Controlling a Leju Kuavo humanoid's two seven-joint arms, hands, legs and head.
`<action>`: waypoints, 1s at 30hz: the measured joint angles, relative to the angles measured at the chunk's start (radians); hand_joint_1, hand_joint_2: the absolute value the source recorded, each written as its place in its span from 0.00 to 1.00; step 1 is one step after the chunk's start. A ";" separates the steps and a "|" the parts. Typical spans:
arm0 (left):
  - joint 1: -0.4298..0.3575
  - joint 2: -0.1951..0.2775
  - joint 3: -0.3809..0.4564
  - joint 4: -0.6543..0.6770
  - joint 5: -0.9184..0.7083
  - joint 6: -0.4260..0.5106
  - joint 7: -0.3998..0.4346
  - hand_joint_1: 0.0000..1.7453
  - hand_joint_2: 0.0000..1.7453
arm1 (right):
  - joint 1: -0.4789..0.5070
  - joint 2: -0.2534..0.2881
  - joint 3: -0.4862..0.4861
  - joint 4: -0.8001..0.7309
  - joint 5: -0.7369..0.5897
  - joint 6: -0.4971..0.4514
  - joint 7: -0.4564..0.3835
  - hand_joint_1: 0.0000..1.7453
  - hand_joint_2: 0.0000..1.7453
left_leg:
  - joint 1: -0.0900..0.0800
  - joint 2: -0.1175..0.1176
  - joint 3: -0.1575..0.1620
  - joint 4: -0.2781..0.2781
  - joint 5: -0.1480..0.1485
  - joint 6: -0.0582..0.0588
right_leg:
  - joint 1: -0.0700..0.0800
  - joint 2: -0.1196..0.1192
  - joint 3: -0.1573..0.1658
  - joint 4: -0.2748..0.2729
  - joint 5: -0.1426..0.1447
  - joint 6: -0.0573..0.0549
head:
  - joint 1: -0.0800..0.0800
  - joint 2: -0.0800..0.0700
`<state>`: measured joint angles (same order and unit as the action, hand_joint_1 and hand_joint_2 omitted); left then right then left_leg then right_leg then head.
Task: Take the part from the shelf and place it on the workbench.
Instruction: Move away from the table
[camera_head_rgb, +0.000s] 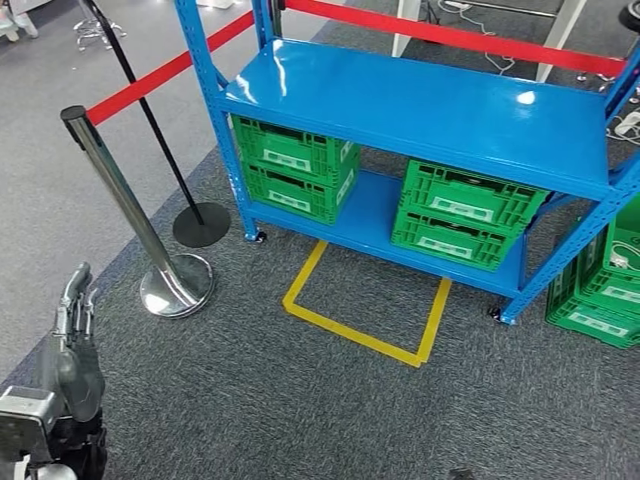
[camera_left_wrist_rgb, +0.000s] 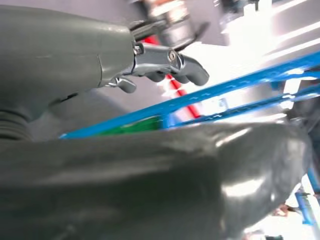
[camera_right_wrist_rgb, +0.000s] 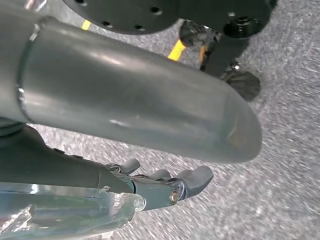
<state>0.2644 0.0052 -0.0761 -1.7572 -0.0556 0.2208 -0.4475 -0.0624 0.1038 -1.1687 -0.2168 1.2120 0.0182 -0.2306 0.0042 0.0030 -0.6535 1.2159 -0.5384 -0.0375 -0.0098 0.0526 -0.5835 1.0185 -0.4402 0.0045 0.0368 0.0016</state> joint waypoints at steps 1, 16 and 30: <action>-0.003 0.000 0.006 0.022 0.003 -0.002 0.004 0.00 0.00 | 0.000 0.000 0.000 0.000 0.000 0.000 0.001 0.00 0.00 | 0.002 -0.011 0.031 -0.065 0.039 0.001 | -0.001 0.011 0.000 0.000 0.001 0.002 | 0.000 0.000; -0.020 -0.004 0.021 0.113 0.008 -0.005 0.006 0.00 0.00 | 0.008 0.000 0.000 0.002 0.002 0.000 0.002 0.00 0.00 | -0.002 0.041 0.112 -0.237 0.087 0.049 | 0.003 -0.057 -0.096 0.187 -0.061 0.046 | 0.010 0.000; -0.013 -0.018 0.047 0.104 -0.006 -0.007 0.024 0.00 1.00 | 0.000 0.000 0.000 0.002 0.006 0.002 0.001 0.00 0.00 | -0.001 0.002 -0.012 0.040 -0.031 0.001 | -0.001 -0.008 -0.002 -0.003 0.003 0.000 | 0.007 0.000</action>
<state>0.2511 -0.0129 -0.0289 -1.6532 -0.0614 0.2135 -0.4236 -0.0622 0.1035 -1.1688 -0.2146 1.2179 0.0206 -0.2296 0.0032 0.0055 -0.6660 1.2558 -0.5696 -0.0361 -0.0105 0.0443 -0.5856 1.0155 -0.4369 0.0045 0.0435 0.0015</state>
